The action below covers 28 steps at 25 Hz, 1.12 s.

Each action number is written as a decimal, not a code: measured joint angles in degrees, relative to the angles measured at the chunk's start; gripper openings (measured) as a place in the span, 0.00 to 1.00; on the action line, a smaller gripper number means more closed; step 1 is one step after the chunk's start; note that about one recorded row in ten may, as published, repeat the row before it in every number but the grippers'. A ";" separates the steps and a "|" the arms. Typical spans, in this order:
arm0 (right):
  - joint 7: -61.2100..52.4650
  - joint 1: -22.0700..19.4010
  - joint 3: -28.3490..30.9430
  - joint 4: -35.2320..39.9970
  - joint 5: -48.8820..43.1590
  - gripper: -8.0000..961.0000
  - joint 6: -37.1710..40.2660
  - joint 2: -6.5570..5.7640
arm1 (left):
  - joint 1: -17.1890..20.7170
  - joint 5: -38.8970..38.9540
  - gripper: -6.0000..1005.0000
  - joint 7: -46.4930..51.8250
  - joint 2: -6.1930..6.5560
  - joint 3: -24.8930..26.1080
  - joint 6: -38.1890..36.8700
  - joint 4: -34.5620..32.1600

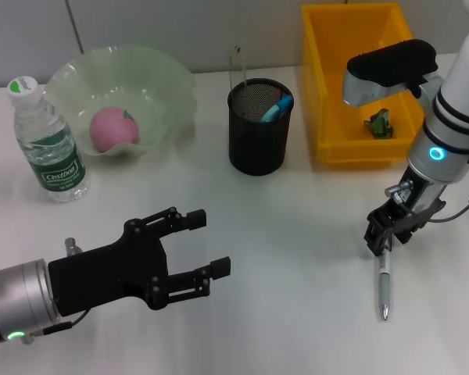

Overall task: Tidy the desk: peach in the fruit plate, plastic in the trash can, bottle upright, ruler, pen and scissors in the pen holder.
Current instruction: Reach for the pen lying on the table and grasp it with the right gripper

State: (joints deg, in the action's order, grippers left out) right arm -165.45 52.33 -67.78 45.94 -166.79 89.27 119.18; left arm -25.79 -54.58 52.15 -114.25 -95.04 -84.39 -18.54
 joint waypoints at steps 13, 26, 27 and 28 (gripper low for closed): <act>-1.25 0.41 0.02 0.50 -0.37 0.49 0.59 0.00 | 0.05 0.00 0.80 0.05 0.13 0.18 -0.52 0.00; -1.28 0.15 0.02 -0.54 -0.38 0.49 0.13 0.00 | 0.05 0.00 0.80 0.10 0.18 0.21 -0.60 0.00; -1.28 0.16 0.02 -0.86 -0.38 0.49 0.04 0.00 | 0.05 0.00 0.80 0.10 0.18 0.21 -0.60 0.00; -1.28 0.21 0.02 -1.13 -0.38 0.49 -0.06 0.00 | 0.05 0.00 0.80 0.10 0.18 0.21 -0.60 0.00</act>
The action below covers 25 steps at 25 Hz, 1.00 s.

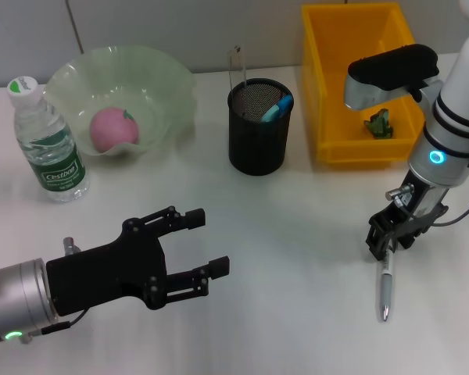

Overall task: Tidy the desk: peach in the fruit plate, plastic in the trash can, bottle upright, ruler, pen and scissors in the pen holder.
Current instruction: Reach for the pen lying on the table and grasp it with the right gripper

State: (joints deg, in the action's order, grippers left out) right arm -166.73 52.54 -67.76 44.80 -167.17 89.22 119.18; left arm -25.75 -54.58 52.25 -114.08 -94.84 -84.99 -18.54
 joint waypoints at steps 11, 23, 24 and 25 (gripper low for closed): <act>-0.01 0.10 0.00 -0.25 0.00 0.49 -0.45 0.00 | 0.00 0.00 0.80 -0.12 0.05 -0.12 -0.09 0.00; -0.05 0.22 0.00 -0.97 0.18 0.29 -0.45 0.00 | 0.00 0.00 0.80 -0.14 0.27 0.00 -0.51 0.00; -0.05 0.22 0.00 -0.97 0.18 0.29 -0.45 0.00 | 0.00 0.00 0.80 -0.13 0.26 0.00 -0.52 0.00; -0.05 0.22 0.00 -0.95 0.22 0.29 -0.45 0.00 | 0.00 0.00 0.80 -0.13 0.26 0.00 -0.52 0.00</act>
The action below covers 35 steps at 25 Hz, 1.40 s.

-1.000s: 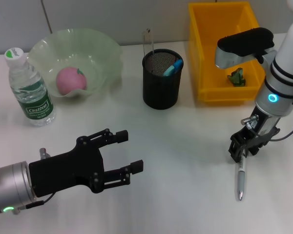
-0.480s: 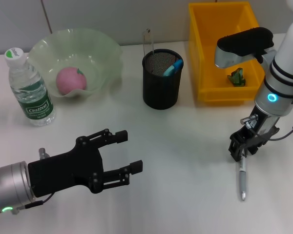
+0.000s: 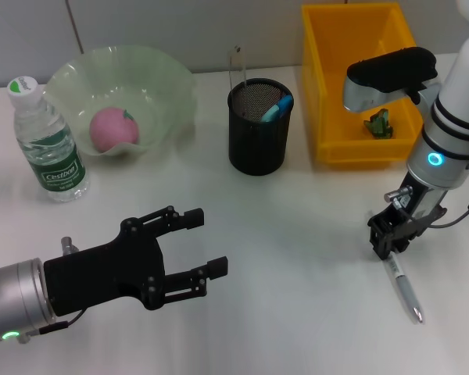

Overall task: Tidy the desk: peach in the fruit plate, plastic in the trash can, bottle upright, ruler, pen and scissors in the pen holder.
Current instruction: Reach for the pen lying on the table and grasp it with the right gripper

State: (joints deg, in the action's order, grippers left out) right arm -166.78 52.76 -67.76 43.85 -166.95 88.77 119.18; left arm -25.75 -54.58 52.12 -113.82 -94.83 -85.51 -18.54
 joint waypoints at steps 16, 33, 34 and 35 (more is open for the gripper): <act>0.81 -0.98 -1.74 3.18 1.21 0.20 0.21 0.24 | 0.09 0.00 0.80 0.15 0.00 0.00 -0.19 0.00; 4.37 -0.97 -1.99 9.13 3.25 0.06 3.30 -0.37 | 0.11 0.00 0.80 0.61 0.09 0.35 -0.30 0.00; 4.37 -0.97 -1.99 9.13 3.25 0.07 3.30 -0.37 | 0.10 0.00 0.80 0.63 0.09 0.40 -0.34 0.00; 4.37 -0.97 -1.85 9.13 2.95 0.09 3.33 -0.33 | 0.10 0.00 0.80 0.65 0.09 0.44 -0.38 0.00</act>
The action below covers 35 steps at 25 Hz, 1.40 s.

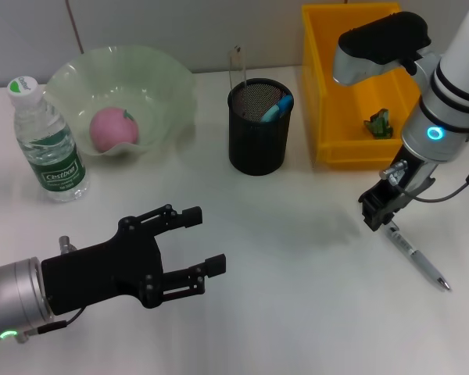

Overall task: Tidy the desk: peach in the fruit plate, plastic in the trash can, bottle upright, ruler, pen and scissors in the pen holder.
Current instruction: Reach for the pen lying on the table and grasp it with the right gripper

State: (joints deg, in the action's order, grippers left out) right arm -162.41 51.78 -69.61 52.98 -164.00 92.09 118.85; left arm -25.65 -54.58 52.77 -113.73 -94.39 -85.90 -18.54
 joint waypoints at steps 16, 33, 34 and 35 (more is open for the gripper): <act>0.30 -3.42 0.44 3.16 -3.21 0.42 2.34 -0.22 | 0.15 0.00 0.80 0.06 0.09 0.00 -0.24 0.00; 1.51 -5.38 0.45 1.04 -2.78 0.42 -0.76 0.06 | 0.03 0.00 0.80 0.06 0.09 -0.17 -0.29 0.00; 1.51 -5.38 0.45 1.04 -2.78 0.42 -0.76 0.06 | 0.03 0.00 0.80 0.06 0.09 -0.17 -0.29 0.00; 1.53 -5.44 0.45 1.04 -2.73 0.42 -0.92 0.09 | 0.02 0.00 0.80 0.06 0.18 -0.15 -0.31 0.00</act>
State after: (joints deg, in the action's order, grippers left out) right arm -160.87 46.35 -69.16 54.02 -166.74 91.17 118.94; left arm -25.63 -54.58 52.83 -113.55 -94.54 -86.21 -18.54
